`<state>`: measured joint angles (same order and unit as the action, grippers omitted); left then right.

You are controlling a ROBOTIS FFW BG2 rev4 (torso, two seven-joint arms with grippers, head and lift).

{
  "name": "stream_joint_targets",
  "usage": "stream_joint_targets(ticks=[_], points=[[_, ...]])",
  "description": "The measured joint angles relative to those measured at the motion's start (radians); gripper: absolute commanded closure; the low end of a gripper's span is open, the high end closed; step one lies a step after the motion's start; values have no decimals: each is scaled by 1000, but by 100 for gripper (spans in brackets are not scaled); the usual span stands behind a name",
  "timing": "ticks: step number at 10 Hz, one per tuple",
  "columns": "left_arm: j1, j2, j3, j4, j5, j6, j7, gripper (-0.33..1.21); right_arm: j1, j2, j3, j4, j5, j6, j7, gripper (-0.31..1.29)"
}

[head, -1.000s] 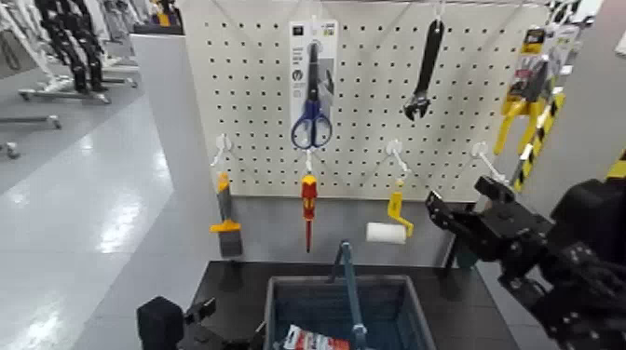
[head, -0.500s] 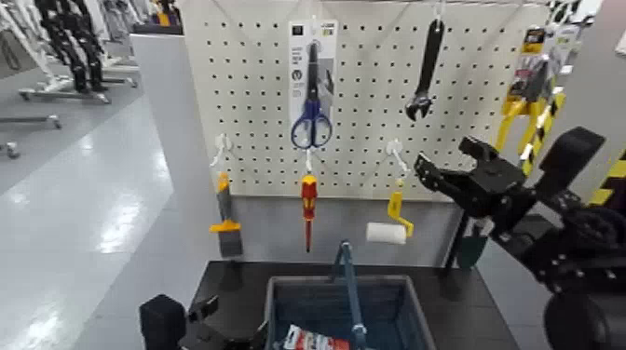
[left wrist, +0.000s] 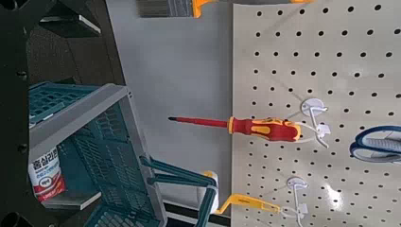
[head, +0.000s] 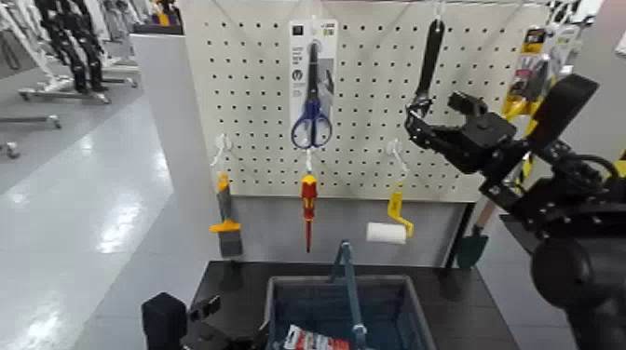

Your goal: Put the black wrench into the crate.

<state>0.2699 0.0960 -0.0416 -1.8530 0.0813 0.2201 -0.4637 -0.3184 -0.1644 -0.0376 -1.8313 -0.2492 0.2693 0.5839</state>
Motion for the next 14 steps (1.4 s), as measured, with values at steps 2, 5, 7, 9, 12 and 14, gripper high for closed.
stream_joint_targets(ticks=[2,5,7,9,12,14], points=[[-4,0,-1,0,0,8,-6,10,-62,-8,20,40,-12,-13,12,17],[-7,1,-1,0,0,14,-12,10,-128,-17,44,82,-35,-1,41,49],[-8,1,-2,0,0,15,-12,10,-148,-20,49,87,-38,25,42,111],[-8,1,-2,0,0,16,-12,10,-149,-24,50,64,-23,40,21,115],[-9,1,-3,0,0,19,-15,10,-149,-24,50,60,-19,48,21,115],[-11,1,-3,1,0,22,-15,10,-152,-26,52,60,-19,51,26,115]])
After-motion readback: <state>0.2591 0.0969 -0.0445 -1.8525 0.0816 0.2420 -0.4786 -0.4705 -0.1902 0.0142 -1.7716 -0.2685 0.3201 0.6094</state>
